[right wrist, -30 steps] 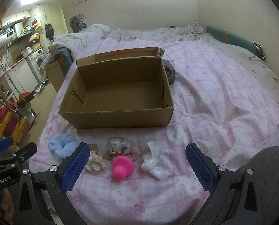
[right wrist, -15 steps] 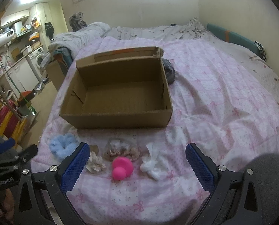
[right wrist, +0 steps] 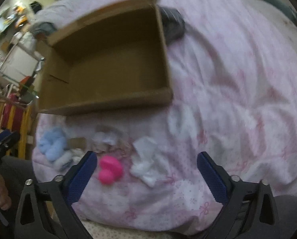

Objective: Organize soft objects
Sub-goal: 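Grasp the blue scrunchie with the left tool while the right tool grasps the white cloth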

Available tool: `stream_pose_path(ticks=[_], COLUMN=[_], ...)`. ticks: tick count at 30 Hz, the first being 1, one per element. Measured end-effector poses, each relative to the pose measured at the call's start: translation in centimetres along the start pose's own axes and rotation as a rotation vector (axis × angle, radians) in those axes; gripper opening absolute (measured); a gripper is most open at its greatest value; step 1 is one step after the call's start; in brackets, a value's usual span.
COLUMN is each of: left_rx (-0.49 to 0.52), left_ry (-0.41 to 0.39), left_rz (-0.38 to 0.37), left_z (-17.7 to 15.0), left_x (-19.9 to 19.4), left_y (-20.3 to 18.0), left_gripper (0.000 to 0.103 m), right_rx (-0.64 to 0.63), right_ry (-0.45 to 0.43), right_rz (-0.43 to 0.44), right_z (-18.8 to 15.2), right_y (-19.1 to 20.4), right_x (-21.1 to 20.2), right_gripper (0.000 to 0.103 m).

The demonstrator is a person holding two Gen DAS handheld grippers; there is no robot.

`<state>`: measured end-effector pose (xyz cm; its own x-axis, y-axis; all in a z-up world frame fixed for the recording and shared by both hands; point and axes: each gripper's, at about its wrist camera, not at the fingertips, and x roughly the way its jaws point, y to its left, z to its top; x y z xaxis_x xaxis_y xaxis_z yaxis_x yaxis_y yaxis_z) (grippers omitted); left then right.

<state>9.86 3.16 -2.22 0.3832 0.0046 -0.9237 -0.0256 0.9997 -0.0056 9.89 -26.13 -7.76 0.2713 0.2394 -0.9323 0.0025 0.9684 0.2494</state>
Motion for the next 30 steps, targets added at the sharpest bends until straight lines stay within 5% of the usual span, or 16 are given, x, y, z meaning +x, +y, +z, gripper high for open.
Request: stream_pose_path(ticks=[2,5,12,14,17,21,30], left_rx=[-0.03,-0.057,-0.089,-0.099,-0.087,0.042,0.256], left_ry=[0.036,0.043,0.029,0.058,0.102,0.142,0.228], left_rz=[-0.018,-0.051,-0.032,-0.04,-0.089,-0.156,-0.077], left_z=[-0.3,-0.6,-0.5,-0.6,-0.7,-1.5,-2.6], left_x=[1.0,1.1,1.4,2.1,2.8,3.2,6.7], left_y=[0.7,1.1,2.1,2.3,1.6,-1.5,-6.0], left_gripper=[0.102,0.102,0.102,0.102,0.102,0.102,0.082], right_rx=[0.062,0.121,0.036,0.013,-0.019,-0.017,0.063], right_ry=[0.073,0.139,0.136,0.14,0.155,0.054,-0.047], right_rz=[0.046,0.065,-0.013,-0.014,-0.028,-0.017,0.062], right_z=[-0.4,-0.8,-1.1,-1.0,-1.3,-1.0,-0.3], right_y=[-0.9,-1.5,0.5,0.9,1.4,1.8,0.4], right_x=[2.2,4.5,6.2,6.3,6.8,4.9,1.7], right_gripper=[0.078,0.073,0.057,0.039,0.027,0.025,0.025])
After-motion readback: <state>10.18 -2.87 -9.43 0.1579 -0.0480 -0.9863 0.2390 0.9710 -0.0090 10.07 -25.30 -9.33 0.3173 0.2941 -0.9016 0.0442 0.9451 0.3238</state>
